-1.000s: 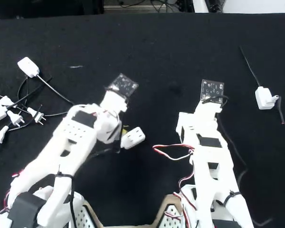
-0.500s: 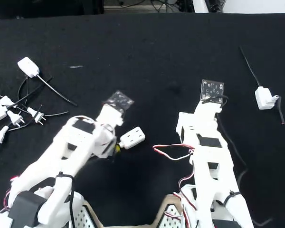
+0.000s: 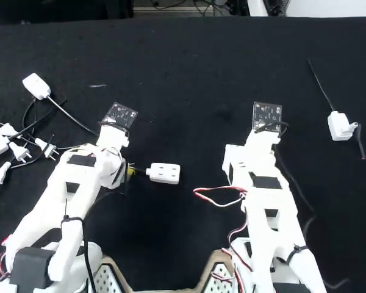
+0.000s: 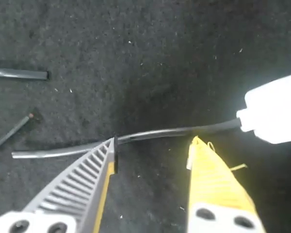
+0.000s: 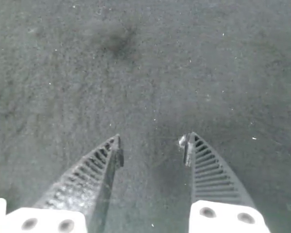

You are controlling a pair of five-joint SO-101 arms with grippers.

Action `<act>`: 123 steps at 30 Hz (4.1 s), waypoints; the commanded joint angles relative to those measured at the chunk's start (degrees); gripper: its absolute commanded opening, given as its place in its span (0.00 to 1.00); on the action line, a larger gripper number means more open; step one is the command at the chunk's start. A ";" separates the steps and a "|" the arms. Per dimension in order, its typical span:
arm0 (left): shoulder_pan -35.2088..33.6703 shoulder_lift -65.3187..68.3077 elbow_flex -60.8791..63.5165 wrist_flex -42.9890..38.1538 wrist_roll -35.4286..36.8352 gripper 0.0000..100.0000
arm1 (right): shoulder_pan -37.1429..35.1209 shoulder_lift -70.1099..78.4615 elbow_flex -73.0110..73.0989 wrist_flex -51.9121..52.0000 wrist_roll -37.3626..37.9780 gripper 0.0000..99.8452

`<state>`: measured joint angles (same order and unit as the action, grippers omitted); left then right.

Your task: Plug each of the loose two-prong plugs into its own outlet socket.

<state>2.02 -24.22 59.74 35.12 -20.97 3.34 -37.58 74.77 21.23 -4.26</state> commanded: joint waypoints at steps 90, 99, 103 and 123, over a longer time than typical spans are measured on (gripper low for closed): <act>-49.54 59.96 -87.34 54.51 -17.41 0.09 | -1.14 -1.01 -2.86 -0.88 0.09 0.20; -49.27 60.04 -86.99 54.59 -17.49 0.18 | -1.14 -1.01 -2.86 -0.88 0.09 0.20; -49.36 60.04 -86.99 54.59 -17.49 0.18 | -1.14 -1.01 -2.86 -0.88 0.09 0.20; -50.07 64.88 -100.70 63.82 -17.05 0.03 | -1.14 -1.01 -2.86 -0.97 0.09 0.20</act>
<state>-47.74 44.00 -34.95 94.37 -38.11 3.08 -37.58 74.77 21.23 -4.26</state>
